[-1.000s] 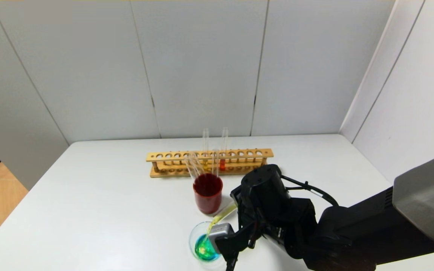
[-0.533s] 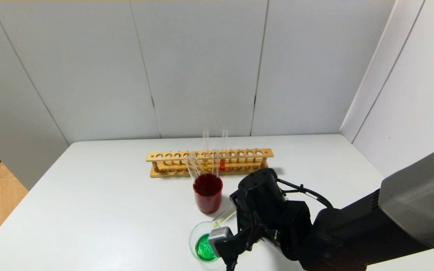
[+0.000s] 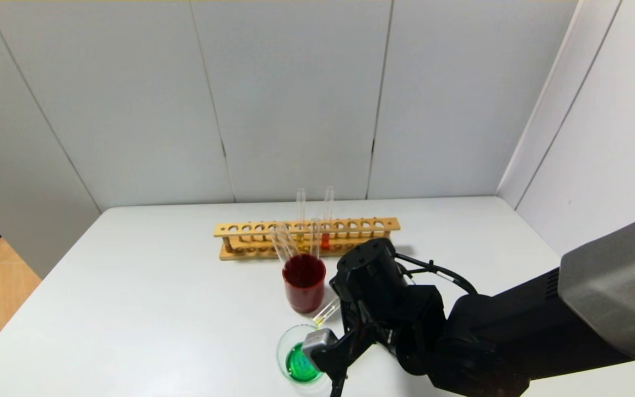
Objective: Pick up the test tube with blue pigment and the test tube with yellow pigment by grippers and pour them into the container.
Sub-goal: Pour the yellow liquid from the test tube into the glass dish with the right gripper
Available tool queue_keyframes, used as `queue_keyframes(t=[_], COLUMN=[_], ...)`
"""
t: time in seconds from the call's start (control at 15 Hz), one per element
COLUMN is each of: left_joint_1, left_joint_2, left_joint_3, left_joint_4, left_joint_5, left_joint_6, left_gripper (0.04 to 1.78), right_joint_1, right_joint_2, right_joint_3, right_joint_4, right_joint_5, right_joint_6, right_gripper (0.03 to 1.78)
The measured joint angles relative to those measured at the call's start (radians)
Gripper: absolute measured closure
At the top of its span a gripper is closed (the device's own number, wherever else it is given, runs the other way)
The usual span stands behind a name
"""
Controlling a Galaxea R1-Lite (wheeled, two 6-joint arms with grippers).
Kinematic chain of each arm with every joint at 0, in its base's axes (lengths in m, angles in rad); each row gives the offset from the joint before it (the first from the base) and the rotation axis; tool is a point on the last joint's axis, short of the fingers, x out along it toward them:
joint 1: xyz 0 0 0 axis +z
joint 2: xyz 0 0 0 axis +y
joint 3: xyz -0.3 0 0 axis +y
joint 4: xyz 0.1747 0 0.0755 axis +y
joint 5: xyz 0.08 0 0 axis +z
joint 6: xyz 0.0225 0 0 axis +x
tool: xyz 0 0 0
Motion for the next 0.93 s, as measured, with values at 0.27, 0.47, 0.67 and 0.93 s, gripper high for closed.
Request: queue_keyframes(t=[0.27,0.47,0.67,0.93], left_joint_1=[0.000,0.000,0.000,0.000], left_joint_2=[0.000,0.000,0.000,0.000], left_joint_3=[0.000,0.000,0.000,0.000], left_joint_4=[0.000,0.000,0.000,0.000], left_joint_5=[0.000,0.001,0.001,0.000], left_joint_6=[0.000,0.000,0.000,0.000], left_gripper=[0.07,0.07,0.07,0.07], right_joint_1=[0.009,0.015,0.023,0.041], right_joint_2=[0.005,0.003,0.000,-0.001], right_joint_3=[-0.022,-0.022,-0.022,-0.027], right_joint_4=[0.000,-0.002,-0.005,-0.006], right_joint_5=[-0.013,-0.046,-0.053,-0.073], right_joint_6=[-0.052,-0.083,-0.114,-0.126], right_gripper=[1.47,1.47,1.47,1.47])
